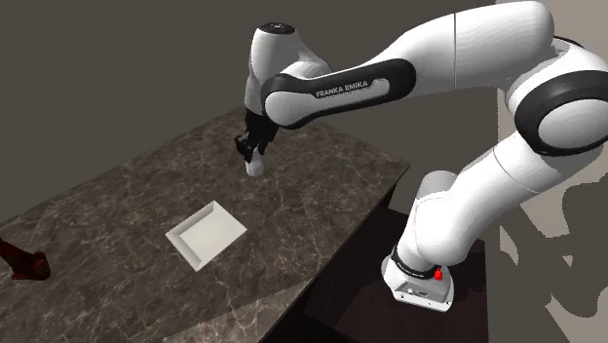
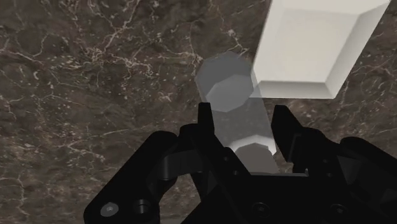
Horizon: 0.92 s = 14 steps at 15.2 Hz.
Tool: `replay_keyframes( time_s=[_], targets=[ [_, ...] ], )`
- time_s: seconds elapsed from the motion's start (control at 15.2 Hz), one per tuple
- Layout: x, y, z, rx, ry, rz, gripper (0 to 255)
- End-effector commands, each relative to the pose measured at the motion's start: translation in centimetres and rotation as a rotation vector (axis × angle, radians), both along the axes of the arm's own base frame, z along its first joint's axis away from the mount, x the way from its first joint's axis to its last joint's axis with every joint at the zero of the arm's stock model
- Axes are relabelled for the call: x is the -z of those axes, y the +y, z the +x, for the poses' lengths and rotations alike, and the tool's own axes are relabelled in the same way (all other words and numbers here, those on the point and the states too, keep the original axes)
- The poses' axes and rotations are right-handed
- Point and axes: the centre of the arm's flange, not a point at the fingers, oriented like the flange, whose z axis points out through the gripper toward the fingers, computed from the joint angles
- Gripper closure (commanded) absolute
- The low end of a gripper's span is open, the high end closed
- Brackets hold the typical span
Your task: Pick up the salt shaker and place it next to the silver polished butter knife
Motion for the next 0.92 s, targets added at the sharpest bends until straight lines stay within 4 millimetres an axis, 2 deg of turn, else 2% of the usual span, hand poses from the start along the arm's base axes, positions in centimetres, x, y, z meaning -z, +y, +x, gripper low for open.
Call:
replay_keyframes(
  time_s=[0.0, 0.86],
  targets=[
    [0.4, 2.8, 0.2, 0.002, 0.000, 0.001, 255],
    [0.3, 20.0, 1.0, 0.002, 0.000, 0.001, 255]
  ],
)
